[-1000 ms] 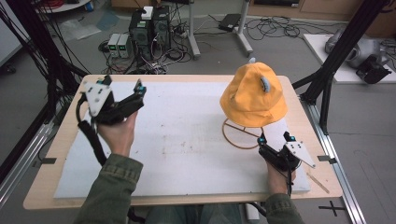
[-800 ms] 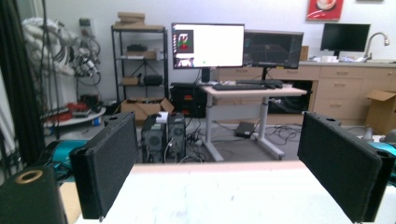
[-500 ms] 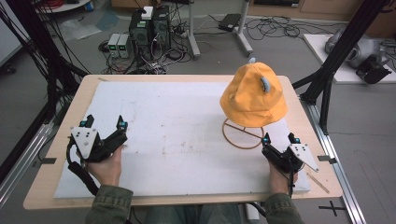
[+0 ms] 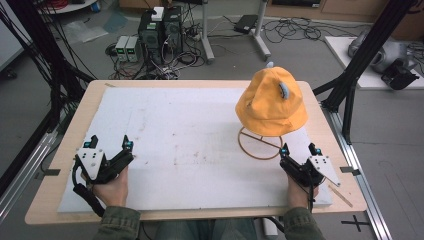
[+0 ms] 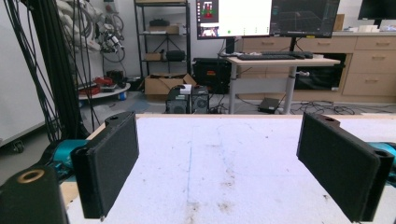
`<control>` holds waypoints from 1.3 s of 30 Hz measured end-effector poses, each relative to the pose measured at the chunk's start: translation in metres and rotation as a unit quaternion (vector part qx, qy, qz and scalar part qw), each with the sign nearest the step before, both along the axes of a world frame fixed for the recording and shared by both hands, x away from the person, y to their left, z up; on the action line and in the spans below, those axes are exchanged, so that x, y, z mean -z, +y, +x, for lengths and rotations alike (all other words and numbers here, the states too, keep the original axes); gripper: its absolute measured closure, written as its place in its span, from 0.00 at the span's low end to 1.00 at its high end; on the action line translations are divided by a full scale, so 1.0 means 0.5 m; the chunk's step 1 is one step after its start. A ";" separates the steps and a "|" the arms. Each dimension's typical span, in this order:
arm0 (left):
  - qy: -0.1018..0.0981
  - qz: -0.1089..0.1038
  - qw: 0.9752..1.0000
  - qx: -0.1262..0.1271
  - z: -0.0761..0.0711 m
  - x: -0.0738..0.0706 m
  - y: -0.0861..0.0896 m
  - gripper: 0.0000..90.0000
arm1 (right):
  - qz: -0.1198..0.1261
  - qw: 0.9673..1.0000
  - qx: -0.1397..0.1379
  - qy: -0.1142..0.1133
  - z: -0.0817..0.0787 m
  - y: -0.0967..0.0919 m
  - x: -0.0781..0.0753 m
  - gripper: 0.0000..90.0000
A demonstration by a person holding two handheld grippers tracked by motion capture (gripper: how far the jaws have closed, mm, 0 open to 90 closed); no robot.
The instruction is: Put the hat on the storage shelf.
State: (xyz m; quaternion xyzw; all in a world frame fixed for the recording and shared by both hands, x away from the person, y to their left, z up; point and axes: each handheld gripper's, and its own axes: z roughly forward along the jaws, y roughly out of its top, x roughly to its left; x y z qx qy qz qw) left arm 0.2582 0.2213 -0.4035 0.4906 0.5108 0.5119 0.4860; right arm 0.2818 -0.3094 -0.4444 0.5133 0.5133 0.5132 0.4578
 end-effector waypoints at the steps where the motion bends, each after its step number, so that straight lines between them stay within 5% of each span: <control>1: 0.002 -0.001 1.000 0.001 0.000 0.001 0.000 0.15 | 0.004 1.000 -0.001 0.002 0.000 0.003 0.000 0.12; 39: 0.016 -0.004 1.000 0.021 0.009 0.015 -0.009 0.15 | -0.006 0.999 -0.028 0.015 -0.003 0.004 0.005 0.12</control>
